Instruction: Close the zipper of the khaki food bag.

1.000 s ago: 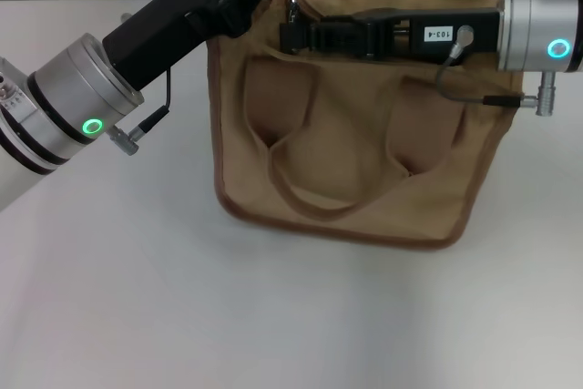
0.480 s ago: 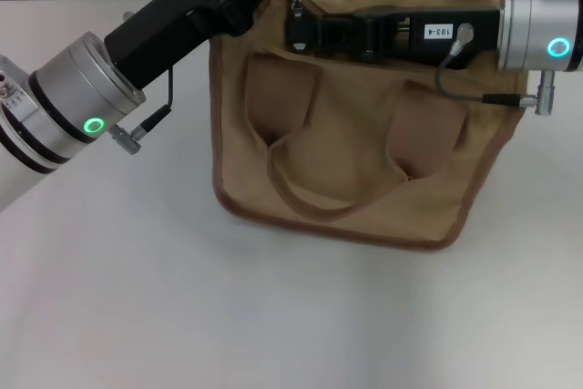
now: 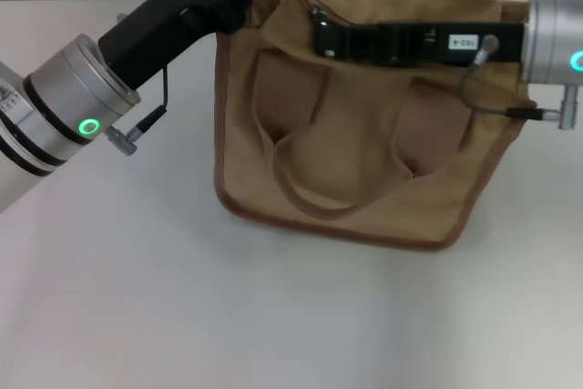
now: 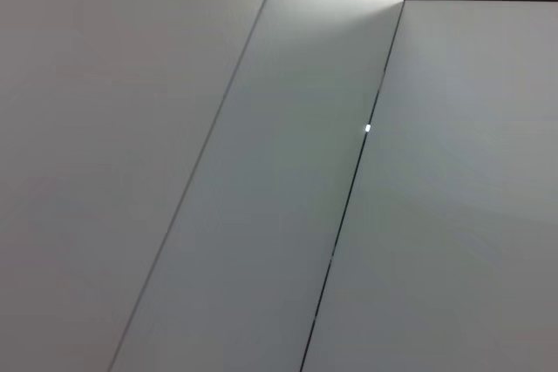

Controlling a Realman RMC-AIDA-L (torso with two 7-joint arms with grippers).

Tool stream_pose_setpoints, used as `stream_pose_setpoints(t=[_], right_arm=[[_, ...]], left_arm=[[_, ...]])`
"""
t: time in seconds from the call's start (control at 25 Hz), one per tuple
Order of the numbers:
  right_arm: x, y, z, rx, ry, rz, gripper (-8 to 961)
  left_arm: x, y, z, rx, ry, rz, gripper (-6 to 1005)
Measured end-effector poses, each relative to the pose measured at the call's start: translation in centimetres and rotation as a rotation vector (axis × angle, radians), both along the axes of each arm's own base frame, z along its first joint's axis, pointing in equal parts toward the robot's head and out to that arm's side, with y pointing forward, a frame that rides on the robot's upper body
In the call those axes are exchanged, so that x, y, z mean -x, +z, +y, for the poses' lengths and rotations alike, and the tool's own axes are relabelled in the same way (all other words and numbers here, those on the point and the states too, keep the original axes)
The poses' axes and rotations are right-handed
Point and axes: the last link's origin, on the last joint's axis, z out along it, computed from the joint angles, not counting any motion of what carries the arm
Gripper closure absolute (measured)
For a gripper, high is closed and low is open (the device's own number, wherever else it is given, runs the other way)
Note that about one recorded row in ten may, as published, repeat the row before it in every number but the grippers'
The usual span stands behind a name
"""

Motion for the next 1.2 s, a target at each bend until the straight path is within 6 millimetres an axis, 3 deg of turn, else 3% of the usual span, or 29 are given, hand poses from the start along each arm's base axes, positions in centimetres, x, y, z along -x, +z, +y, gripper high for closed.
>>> stream_pose_setpoints(t=[0.32, 0.44, 0.48, 0.64, 1.04, 1.2], right_arm=[[-3.5, 2.1, -1.3, -0.039, -0.099, -0.054, 915], [-5.4, 3.8, -2.0, -0.066, -0.152, -0.066, 901], [-6.6, 5.2, -2.5, -0.09, -0.185, -0.071, 896], [-7.9, 6.8, -3.3, -0.116, -0.215, -0.068, 877], [-7.4, 8.2, -4.8, -0.132, -0.047, 0.039, 828], [-7.7, 8.7, -6.5, -0.176, 0.131, 0.15, 809]], left_arm=[[0.6, 0.4, 0.2, -0.026, 0.039, -0.02, 895], [0.9, 0.6, 0.2, -0.034, 0.058, -0.024, 894], [1.1, 0.7, 0.2, -0.038, 0.066, -0.026, 893], [1.6, 0.9, 0.2, -0.049, 0.088, -0.033, 892], [1.9, 0.9, 0.2, -0.053, 0.107, -0.032, 889], [2.0, 0.9, 0.2, -0.052, 0.112, -0.029, 888]])
